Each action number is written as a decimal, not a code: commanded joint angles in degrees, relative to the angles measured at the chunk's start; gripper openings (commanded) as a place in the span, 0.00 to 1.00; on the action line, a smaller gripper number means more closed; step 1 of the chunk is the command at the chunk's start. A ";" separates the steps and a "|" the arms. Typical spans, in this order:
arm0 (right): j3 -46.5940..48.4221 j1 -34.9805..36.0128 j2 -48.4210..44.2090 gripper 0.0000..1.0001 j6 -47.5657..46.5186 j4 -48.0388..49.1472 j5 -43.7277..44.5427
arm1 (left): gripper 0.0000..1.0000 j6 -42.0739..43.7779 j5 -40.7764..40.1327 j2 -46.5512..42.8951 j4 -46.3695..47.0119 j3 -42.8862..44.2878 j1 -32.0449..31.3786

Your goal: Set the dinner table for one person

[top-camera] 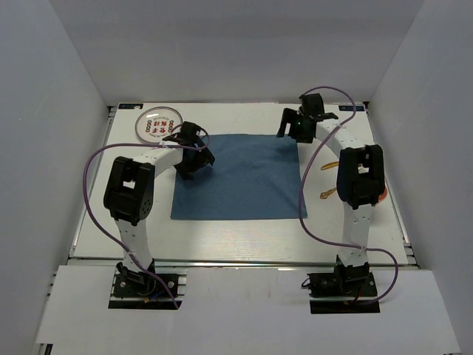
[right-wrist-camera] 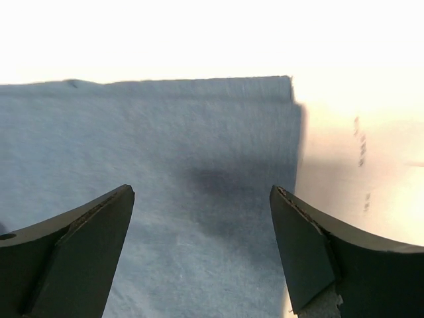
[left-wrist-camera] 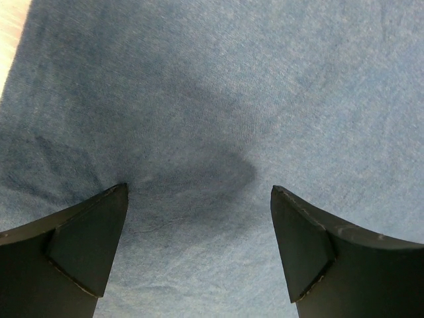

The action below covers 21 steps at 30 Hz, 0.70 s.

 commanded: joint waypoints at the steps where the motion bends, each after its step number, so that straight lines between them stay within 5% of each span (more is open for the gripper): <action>1: 3.28 -1.17 -1.11 0.89 -2.06 2.71 -0.56 | 0.98 1.07 3.21 -2.23 0.72 -0.63 0.13; 10: 7.34 -7.24 6.02 0.50 -5.04 4.37 -10.74 | 0.98 5.02 8.31 -3.45 -1.82 3.50 0.13; 21: 9.28 -9.88 12.79 0.50 -7.42 7.54 -23.32 | 0.98 7.04 9.45 -11.19 -6.39 4.64 0.13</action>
